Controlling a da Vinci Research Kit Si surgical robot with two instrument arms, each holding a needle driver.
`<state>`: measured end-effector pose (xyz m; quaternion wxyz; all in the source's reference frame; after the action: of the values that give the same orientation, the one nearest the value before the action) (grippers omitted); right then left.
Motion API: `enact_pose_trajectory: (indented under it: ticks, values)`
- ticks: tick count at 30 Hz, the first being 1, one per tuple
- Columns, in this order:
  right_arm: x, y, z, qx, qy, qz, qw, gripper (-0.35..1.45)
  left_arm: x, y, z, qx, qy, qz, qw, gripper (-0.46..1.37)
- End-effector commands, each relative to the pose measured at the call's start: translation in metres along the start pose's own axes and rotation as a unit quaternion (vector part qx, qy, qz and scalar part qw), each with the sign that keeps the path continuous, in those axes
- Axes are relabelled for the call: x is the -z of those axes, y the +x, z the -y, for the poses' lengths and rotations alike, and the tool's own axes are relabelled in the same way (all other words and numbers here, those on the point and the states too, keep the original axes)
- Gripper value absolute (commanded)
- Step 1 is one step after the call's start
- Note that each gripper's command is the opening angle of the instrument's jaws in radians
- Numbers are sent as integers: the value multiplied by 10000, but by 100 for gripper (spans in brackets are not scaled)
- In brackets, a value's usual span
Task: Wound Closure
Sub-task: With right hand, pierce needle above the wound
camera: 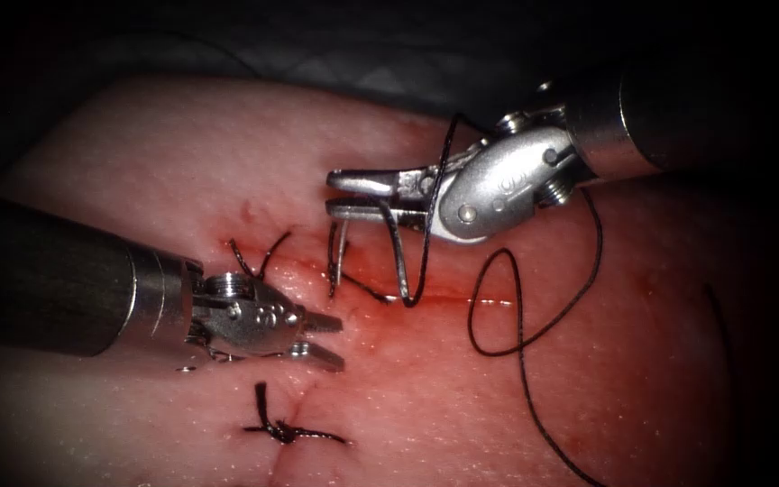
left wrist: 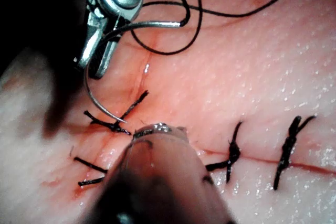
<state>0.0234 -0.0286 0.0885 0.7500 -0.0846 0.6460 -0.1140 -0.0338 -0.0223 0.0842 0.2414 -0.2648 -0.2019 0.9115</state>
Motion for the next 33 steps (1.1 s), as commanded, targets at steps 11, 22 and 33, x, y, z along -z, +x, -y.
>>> enact_pose_trajectory:
  ticks: [11, 22, 33]
  values:
    - [19, 4, -13, 106, -334, -51, 9994, -35, 0, 0, 0, -1, 20, 1, 10000, 26]
    - [50, -7, -20, 270, -527, 233, 9980, -35, 0, 1, 0, 3, 18, 15, 10000, 23]
    - [50, -18, -14, 568, -502, 378, 9964, -35, 1, 2, 1, 127, 11, 11, 9999, 19]
